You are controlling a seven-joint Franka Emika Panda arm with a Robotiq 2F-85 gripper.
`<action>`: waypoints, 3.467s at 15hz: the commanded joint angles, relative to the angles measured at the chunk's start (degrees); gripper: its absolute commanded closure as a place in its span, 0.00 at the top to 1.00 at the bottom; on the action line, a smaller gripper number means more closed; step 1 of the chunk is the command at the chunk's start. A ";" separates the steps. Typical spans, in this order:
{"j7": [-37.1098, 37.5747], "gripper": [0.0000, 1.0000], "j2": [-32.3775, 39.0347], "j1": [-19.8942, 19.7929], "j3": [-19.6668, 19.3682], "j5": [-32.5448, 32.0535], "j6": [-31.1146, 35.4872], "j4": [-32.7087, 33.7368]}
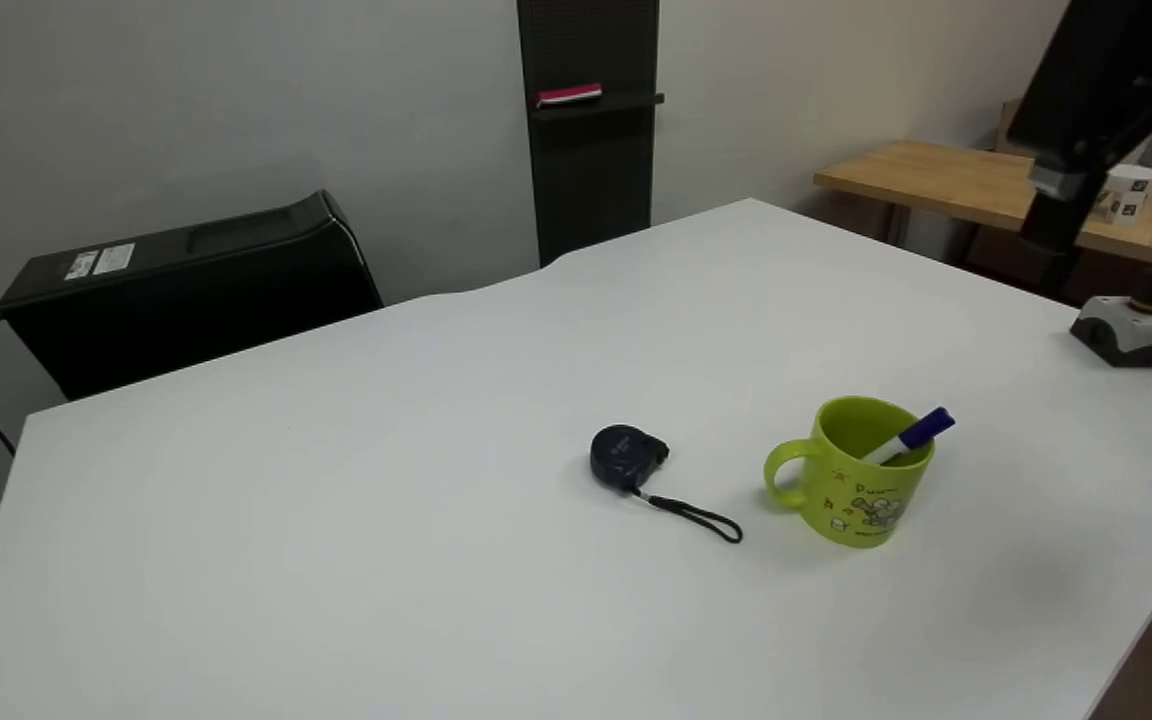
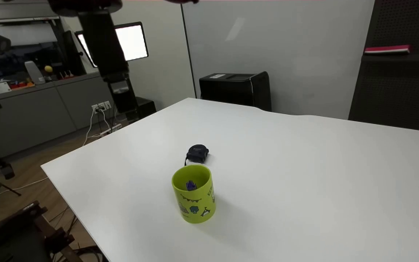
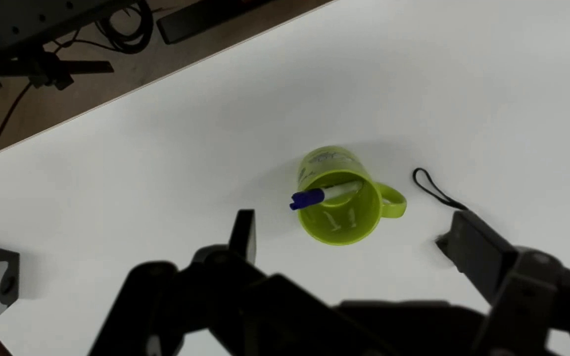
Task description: Pick the marker from the cup and put it on the table
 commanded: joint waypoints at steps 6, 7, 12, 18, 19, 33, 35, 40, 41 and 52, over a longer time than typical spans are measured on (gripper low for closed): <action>-3.07 1.00 10.84 -7.20 -7.22 -0.11 13.83 0.07; -2.46 1.00 12.54 -7.63 -7.15 -0.38 15.92 0.06; 0.31 1.00 20.13 -4.92 -4.79 0.84 23.98 0.04; 5.98 1.00 23.87 -0.91 -0.72 -1.63 26.81 0.17; 6.90 1.00 24.18 -0.60 -0.41 -2.01 27.24 0.19; 5.14 1.00 24.54 0.52 -1.17 -0.69 26.38 0.26; 5.15 1.00 24.55 0.53 -1.17 -0.69 26.38 0.26; 7.14 1.00 26.12 -0.92 -1.93 -3.48 26.81 0.25; 8.01 1.00 26.37 -1.57 -2.26 -5.14 26.93 0.28; 7.80 1.00 33.60 -2.27 -8.19 -6.85 31.98 1.75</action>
